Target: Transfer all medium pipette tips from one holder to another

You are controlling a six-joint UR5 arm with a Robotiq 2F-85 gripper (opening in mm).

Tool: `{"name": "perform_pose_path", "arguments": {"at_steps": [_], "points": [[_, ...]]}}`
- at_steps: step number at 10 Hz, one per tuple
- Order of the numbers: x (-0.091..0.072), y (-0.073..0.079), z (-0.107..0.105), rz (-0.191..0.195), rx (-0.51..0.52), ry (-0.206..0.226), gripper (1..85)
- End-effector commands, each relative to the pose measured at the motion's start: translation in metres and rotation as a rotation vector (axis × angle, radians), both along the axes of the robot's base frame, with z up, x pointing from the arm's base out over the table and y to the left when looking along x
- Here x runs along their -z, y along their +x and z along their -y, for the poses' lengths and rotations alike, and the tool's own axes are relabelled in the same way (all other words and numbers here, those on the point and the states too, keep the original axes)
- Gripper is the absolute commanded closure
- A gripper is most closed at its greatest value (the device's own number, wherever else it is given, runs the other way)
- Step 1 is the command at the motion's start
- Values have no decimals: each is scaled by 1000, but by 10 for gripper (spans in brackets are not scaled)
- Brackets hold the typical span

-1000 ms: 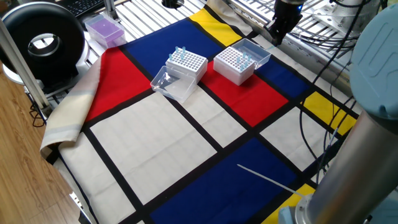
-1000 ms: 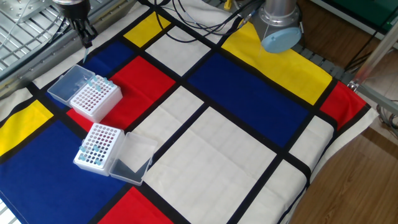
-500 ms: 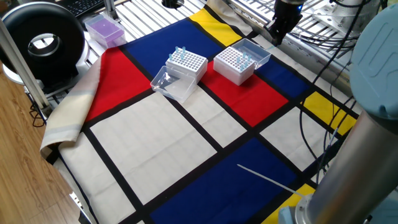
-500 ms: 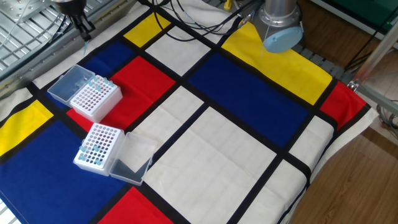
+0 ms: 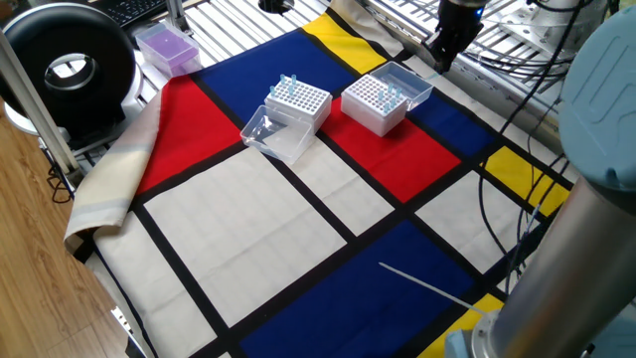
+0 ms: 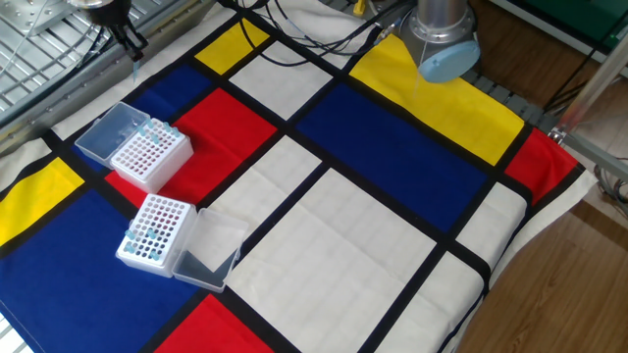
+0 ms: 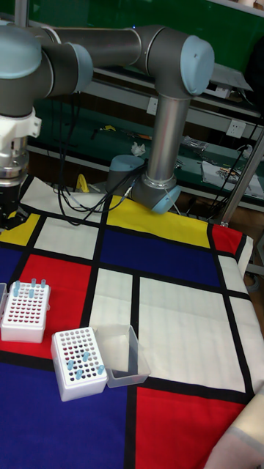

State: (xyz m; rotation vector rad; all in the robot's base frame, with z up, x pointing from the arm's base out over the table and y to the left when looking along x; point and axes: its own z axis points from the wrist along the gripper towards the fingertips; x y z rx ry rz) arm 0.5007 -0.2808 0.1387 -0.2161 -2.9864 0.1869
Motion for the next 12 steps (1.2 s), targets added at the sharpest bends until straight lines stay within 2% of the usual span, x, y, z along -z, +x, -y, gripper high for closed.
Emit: {"name": "perform_pose_path", "arguments": {"at_steps": [1, 3, 5, 6, 9, 10, 12], "points": [[10, 14, -2, -5, -9, 11, 840], [13, 23, -4, 5, -10, 8, 840], [14, 24, -3, 8, -12, 7, 840], [15, 28, -3, 22, -15, 9, 840], [17, 46, -6, 93, -14, 19, 840], [17, 47, -6, 97, -8, 19, 840], [18, 60, -13, 149, -11, 45, 840]]}}
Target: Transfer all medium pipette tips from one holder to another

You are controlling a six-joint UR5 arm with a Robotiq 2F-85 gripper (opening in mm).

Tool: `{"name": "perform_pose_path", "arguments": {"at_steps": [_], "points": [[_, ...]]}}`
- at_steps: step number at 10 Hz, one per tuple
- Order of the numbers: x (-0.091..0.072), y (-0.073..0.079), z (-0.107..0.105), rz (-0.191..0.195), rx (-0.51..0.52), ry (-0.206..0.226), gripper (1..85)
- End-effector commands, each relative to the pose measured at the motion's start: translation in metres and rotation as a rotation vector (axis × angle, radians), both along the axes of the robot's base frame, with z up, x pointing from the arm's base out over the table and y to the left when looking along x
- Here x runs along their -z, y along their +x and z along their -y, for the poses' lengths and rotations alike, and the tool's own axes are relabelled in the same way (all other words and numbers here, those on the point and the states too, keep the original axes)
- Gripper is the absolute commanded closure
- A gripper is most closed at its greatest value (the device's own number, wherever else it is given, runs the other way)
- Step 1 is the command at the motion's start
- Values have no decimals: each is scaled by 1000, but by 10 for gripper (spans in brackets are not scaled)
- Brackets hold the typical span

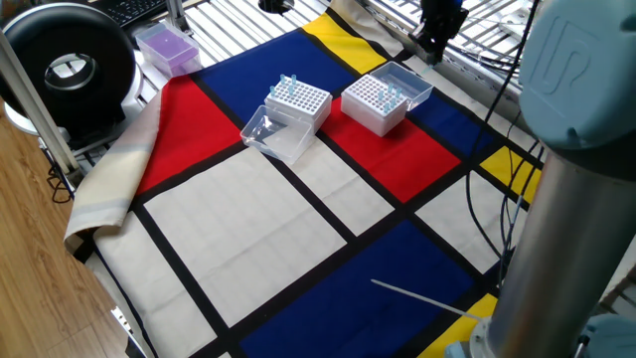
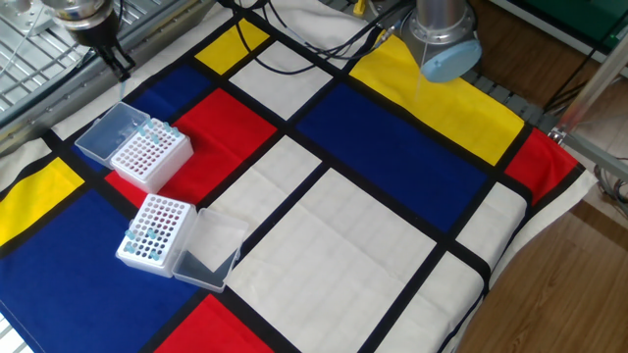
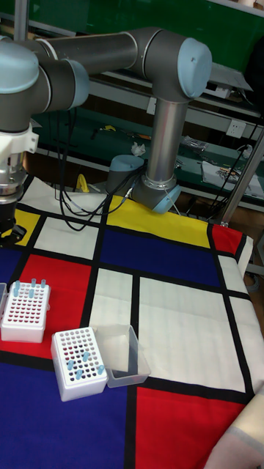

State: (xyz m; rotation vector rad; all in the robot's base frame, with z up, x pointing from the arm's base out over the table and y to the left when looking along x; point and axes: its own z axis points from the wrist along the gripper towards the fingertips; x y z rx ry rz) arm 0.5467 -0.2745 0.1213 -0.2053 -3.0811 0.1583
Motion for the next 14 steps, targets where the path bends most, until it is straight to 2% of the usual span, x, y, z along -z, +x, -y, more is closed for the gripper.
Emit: {"name": "perform_pose_path", "arguments": {"at_steps": [1, 2, 4, 7, 9, 12, 14], "points": [[0, 20, -12, 75, -5, 51, 843], [0, 27, -19, 104, -14, 77, 843], [0, 28, -28, 107, -9, 109, 843], [1, 21, -23, 80, -2, 91, 843], [-8, 25, -36, 46, 30, 53, 843], [-15, 37, -51, 40, 40, 46, 843], [-20, 38, -62, 29, 50, 44, 843]]}}
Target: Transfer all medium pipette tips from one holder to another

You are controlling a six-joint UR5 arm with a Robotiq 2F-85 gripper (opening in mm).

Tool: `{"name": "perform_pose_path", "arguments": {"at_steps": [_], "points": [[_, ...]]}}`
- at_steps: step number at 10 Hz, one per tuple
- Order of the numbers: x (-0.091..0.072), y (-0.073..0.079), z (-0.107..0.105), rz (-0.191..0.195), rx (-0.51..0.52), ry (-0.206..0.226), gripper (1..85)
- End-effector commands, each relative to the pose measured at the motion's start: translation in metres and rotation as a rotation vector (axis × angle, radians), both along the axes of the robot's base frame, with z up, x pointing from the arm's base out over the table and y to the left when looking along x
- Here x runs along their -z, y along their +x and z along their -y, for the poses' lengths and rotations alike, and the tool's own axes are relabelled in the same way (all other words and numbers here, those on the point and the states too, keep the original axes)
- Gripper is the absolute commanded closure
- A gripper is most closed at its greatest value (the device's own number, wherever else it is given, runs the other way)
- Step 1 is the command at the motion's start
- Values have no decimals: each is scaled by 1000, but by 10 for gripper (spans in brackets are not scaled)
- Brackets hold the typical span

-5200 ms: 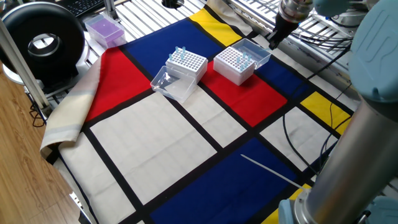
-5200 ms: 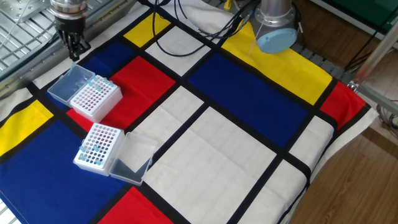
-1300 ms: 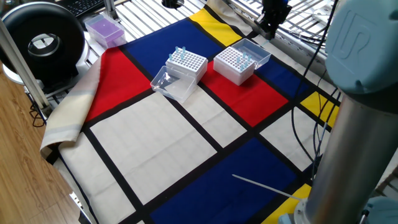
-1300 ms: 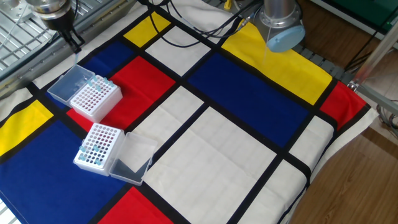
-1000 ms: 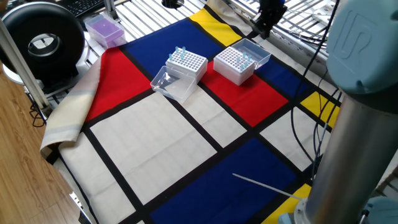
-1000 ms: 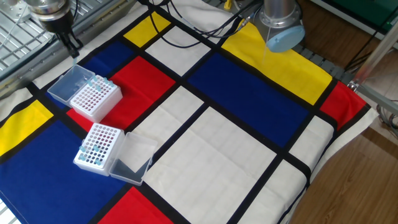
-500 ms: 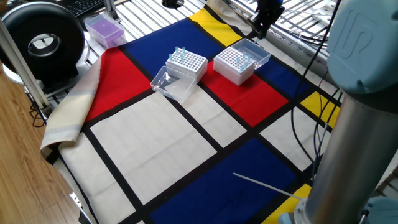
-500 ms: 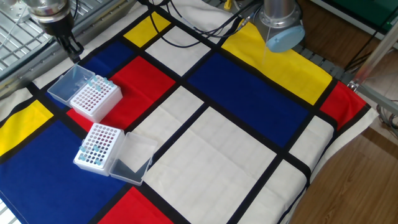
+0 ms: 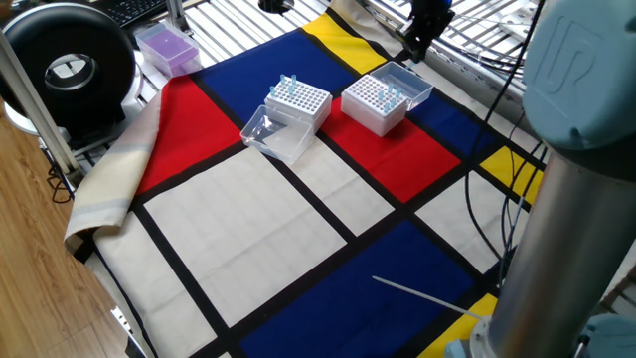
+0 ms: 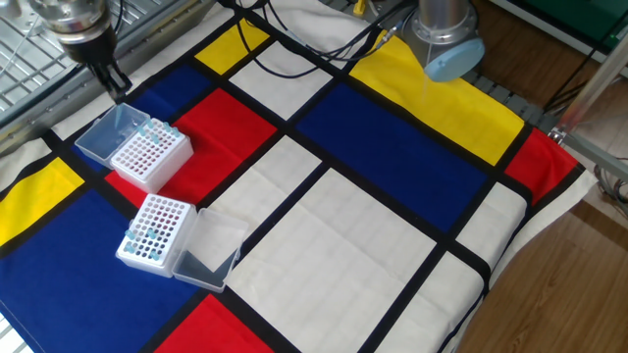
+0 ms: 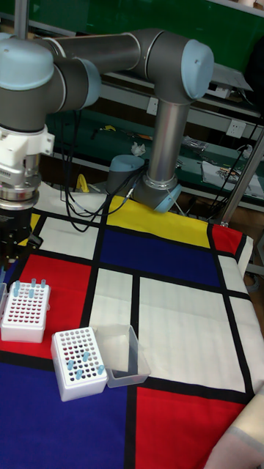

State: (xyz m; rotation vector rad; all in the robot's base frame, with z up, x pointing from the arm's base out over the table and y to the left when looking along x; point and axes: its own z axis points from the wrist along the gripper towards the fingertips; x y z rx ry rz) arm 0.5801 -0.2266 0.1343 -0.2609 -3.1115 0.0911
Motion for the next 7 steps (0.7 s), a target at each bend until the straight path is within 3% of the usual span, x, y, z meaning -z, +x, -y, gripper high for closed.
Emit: {"name": "perform_pose_path", "arguments": {"at_steps": [1, 4, 6, 7], "points": [[-10, 5, -21, -19, 27, 1, 843], [-11, -9, -34, -95, 19, 20, 843], [-10, -12, -34, -121, 0, 21, 843], [-9, -8, -32, -115, -10, 13, 843]]}}
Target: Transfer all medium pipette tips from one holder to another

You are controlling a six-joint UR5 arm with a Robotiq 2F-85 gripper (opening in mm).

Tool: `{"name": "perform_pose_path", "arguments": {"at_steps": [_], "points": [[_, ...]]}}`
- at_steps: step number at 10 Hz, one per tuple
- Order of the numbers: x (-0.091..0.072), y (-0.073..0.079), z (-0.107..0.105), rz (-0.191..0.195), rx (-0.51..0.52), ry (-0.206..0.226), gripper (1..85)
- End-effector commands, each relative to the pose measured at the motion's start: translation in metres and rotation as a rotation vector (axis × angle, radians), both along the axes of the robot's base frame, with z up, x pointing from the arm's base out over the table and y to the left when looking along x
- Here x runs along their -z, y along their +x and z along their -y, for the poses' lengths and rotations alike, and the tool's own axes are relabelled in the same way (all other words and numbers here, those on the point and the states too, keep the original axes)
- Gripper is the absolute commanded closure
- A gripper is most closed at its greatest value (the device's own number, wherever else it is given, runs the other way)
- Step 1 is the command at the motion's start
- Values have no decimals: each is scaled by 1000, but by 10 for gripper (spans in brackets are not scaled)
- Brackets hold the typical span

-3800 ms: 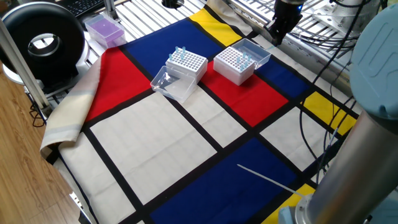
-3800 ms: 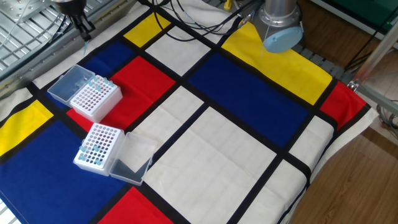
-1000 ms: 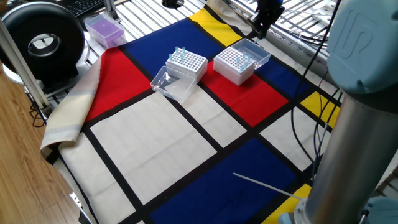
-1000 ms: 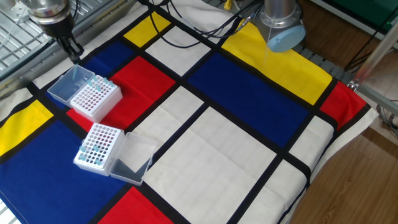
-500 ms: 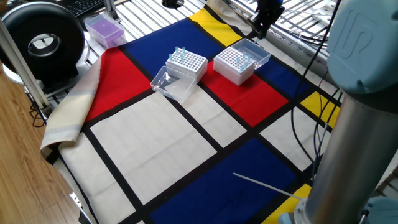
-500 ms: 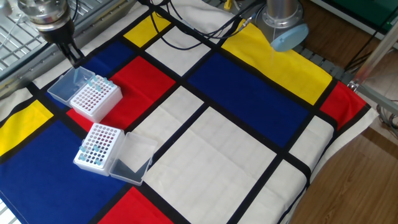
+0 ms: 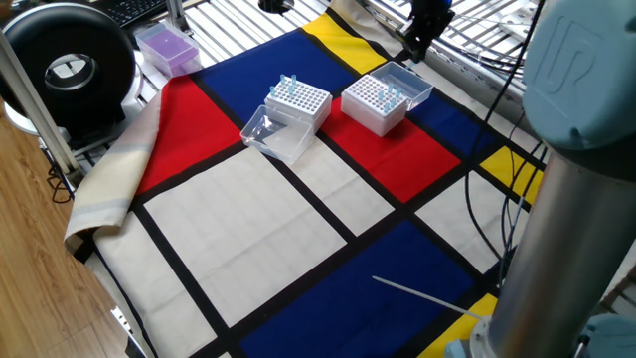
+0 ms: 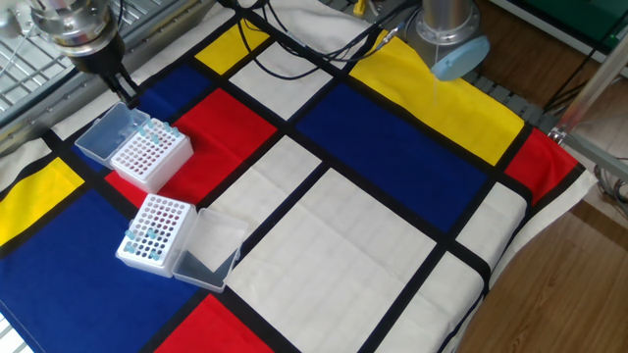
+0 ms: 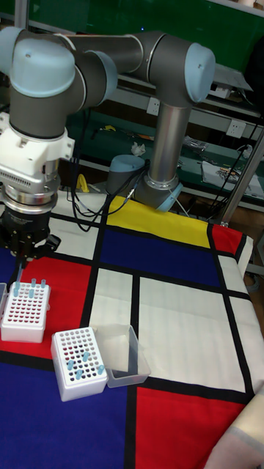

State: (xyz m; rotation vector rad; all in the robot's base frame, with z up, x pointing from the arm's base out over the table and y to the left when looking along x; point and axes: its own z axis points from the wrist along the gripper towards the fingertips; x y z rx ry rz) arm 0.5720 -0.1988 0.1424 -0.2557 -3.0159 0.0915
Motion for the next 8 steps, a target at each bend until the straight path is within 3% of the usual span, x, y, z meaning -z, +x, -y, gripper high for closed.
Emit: {"name": "perform_pose_path", "arguments": {"at_steps": [1, 4, 8], "points": [[1, 4, -6, -14, -16, 13, 843], [1, 15, -16, -12, -15, 11, 843], [8, 15, -19, -52, -27, 39, 843]]}}
